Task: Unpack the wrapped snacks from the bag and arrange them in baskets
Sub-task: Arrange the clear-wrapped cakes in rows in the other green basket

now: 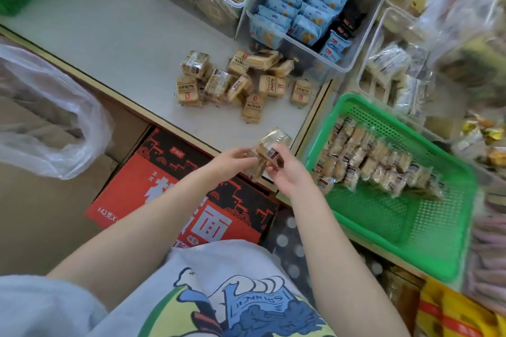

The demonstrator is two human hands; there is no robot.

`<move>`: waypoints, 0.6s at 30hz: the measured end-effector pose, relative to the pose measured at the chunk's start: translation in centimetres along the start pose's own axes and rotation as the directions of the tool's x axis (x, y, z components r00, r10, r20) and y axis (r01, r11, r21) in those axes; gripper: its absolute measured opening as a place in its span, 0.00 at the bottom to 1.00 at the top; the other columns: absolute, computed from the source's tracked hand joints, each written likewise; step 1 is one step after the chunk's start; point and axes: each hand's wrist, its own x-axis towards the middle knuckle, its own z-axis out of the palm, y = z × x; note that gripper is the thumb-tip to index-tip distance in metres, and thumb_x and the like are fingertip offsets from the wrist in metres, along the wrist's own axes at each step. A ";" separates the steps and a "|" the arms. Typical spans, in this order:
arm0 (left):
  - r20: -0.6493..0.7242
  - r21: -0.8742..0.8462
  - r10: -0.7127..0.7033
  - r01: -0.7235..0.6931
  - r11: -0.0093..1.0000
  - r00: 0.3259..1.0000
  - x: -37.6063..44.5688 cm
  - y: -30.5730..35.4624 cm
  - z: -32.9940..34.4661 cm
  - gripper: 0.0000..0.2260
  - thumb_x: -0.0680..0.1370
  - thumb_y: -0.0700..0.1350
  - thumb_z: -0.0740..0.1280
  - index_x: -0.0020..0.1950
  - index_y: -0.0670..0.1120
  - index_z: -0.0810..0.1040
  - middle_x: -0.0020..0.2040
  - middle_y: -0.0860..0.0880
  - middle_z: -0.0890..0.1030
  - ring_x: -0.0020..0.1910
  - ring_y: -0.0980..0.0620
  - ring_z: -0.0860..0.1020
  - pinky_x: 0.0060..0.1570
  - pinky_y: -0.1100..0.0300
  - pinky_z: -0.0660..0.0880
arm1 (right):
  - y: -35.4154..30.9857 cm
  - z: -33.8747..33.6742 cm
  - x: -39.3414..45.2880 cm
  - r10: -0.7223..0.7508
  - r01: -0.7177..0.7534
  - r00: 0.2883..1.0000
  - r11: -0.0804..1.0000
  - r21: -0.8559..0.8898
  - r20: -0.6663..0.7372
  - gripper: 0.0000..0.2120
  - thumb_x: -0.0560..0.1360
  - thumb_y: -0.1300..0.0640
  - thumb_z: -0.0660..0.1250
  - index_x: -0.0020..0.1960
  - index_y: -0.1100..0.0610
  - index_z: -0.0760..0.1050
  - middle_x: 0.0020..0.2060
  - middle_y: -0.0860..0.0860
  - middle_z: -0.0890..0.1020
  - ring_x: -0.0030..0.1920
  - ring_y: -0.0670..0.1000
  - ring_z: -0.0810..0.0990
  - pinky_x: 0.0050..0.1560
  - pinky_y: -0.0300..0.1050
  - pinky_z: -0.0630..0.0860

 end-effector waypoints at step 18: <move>0.142 -0.341 0.216 -0.157 0.927 0.966 -6.4 10.3 5.8 0.27 0.74 0.59 0.68 0.65 0.43 0.73 0.60 0.40 0.81 0.55 0.44 0.83 0.57 0.47 0.81 | -3.0 -6.7 -12.0 -0.601 0.559 0.795 0.669 -0.490 0.087 0.17 0.74 0.54 0.75 0.56 0.56 0.70 0.46 0.50 0.81 0.43 0.45 0.81 0.43 0.40 0.78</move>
